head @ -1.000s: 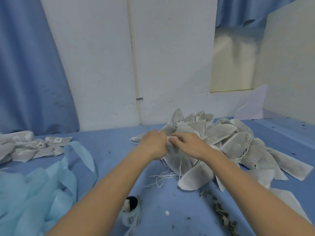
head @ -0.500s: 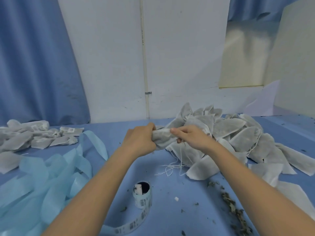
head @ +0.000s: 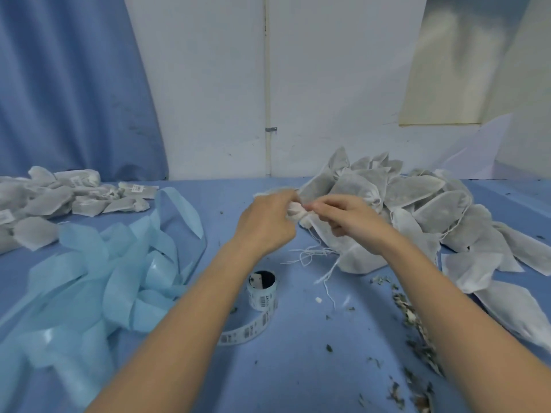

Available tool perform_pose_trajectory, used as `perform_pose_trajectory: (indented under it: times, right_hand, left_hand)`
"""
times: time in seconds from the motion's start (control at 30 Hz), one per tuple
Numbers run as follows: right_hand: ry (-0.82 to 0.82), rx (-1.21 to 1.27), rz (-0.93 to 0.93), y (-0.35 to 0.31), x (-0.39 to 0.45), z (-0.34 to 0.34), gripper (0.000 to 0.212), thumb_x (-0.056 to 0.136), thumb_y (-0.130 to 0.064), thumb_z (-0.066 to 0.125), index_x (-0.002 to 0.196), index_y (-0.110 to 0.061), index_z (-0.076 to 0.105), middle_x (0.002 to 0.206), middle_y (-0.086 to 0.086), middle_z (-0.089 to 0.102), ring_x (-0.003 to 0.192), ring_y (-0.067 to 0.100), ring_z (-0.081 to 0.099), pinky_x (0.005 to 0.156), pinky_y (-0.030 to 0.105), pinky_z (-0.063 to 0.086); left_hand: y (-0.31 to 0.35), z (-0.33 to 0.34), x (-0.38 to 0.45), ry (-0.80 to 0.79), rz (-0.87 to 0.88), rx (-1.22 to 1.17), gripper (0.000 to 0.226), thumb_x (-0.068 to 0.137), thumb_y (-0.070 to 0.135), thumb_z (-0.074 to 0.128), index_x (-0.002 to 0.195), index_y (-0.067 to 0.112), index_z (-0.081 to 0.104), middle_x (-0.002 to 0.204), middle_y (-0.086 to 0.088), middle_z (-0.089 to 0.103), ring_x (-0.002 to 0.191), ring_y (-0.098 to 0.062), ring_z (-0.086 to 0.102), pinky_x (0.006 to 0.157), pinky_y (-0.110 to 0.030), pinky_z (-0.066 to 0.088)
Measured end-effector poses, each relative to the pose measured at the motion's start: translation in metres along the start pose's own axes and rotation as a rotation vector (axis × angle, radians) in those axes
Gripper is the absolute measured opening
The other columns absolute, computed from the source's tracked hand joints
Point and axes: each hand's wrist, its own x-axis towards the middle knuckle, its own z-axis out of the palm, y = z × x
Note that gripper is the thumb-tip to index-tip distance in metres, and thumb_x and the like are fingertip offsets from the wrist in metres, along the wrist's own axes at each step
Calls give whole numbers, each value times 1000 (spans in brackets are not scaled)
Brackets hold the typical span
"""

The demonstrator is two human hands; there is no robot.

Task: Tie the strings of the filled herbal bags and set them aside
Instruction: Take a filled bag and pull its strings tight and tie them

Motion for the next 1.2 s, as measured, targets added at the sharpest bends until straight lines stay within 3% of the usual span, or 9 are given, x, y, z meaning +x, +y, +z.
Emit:
perform_pose_trajectory:
  times: [0.1,0.17,0.27,0.37,0.5,0.67,0.8,0.9,1.2]
  right_hand:
    - [43,-91,15,6,-9,-9,14,91,-19,63,83,-14,73,52,-14,47,46,2,33,48,16,28]
    - [91,-134,5,9,-13,-13,14,89,-17,64,81,-12,74,54,-16,54,43,0,37,48,13,29]
    - [177,-113,14,17,-18,-22,16,90,-15,61,80,-11,73,55,-18,59,45,-6,47,47,8,34]
    - [249,-2,114,24,-19,-28,23,90,-16,59,68,-13,66,49,-14,44,42,2,33,43,16,24]
    - [312,390,297,32,-15,-34,28,90,-16,49,63,-14,52,49,-8,33,44,7,20,42,20,13]
    - [278,1108,368,44,-12,-30,6,69,-10,42,67,-10,48,47,-7,28,43,6,8,36,17,7]
    - [309,1353,313,54,-15,-15,15,66,-3,40,75,-8,51,42,-5,29,40,7,10,33,16,10]
    - [306,1355,277,59,-20,-4,30,68,-2,42,89,-7,63,46,-4,30,48,8,9,34,16,13]
    - [165,971,203,55,-33,6,47,88,3,30,119,-18,59,56,-3,43,48,8,13,43,17,13]
  left_hand:
    - [8,7,-1,-45,42,52,18,84,46,50,97,43,61,71,16,50,75,-14,47,52,-22,28]
    - [13,17,1,-60,71,126,28,89,58,42,95,40,63,83,11,60,80,-15,52,57,-27,33]
    - [22,33,8,-16,127,173,36,97,49,35,95,28,65,91,-2,64,88,-24,58,64,-32,37]
    - [35,50,15,-24,179,101,30,101,31,38,97,12,61,100,-9,61,96,-28,55,73,-33,35]
    - [51,70,21,-15,92,-116,16,96,9,39,93,10,55,101,-9,62,96,-29,54,77,-35,39]
    - [56,85,20,85,52,-307,16,98,15,43,91,9,55,89,-3,65,85,-26,56,78,-37,37]
    - [50,97,9,123,-58,-525,9,96,21,51,90,15,56,84,6,64,86,-15,58,79,-27,40]
    - [46,102,-2,188,-158,-702,4,91,21,58,92,22,55,82,11,64,75,4,55,65,-8,37]
    - [44,109,-21,363,-258,-812,6,86,21,67,89,16,66,79,22,62,75,18,53,69,0,33]
